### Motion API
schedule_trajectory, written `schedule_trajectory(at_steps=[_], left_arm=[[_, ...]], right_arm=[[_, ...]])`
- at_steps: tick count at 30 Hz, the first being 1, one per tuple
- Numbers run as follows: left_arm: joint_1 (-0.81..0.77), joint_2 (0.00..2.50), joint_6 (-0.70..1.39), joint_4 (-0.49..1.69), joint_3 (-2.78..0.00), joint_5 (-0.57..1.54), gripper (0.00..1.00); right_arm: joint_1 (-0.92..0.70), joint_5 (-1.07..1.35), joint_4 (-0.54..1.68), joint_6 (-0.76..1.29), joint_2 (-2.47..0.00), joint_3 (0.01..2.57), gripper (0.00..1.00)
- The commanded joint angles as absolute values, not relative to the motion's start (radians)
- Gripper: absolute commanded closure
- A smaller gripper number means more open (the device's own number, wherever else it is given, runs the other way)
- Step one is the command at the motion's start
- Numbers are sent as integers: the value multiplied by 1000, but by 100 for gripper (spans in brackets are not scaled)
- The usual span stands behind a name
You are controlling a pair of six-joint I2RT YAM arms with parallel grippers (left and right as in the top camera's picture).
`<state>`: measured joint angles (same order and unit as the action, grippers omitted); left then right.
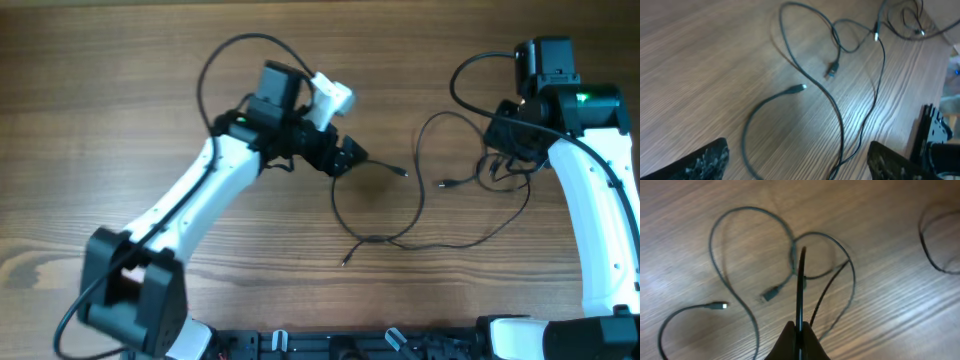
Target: Untangle cables
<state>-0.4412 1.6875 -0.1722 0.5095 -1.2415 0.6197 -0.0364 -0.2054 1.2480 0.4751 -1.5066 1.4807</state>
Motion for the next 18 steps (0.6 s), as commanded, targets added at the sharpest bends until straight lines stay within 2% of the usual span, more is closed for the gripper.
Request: schedule_trajectory(at_steps=[1, 7, 9, 11, 15, 18], left_arm=[[-487, 1767, -211, 475, -1243, 638, 5], [-574, 1851, -229, 413, -1243, 639, 4], [-620, 1869, -217, 310, -1243, 610, 10], [-654, 1901, -86, 207, -1243, 438, 14], [-693, 1997, 7, -10, -1243, 313, 12], [-687, 2069, 62, -137, -1244, 301, 12]], right_arm=[[-35, -163, 1213, 419, -1515, 1480, 96], [-18, -144, 1163, 418, -1515, 1480, 96], [-18, -144, 1148, 418, -1515, 1480, 96], [-18, -144, 1138, 419, -1515, 1480, 96], [-18, -144, 1138, 418, -1515, 1480, 96], [-18, -135, 1140, 417, -1515, 1480, 96]])
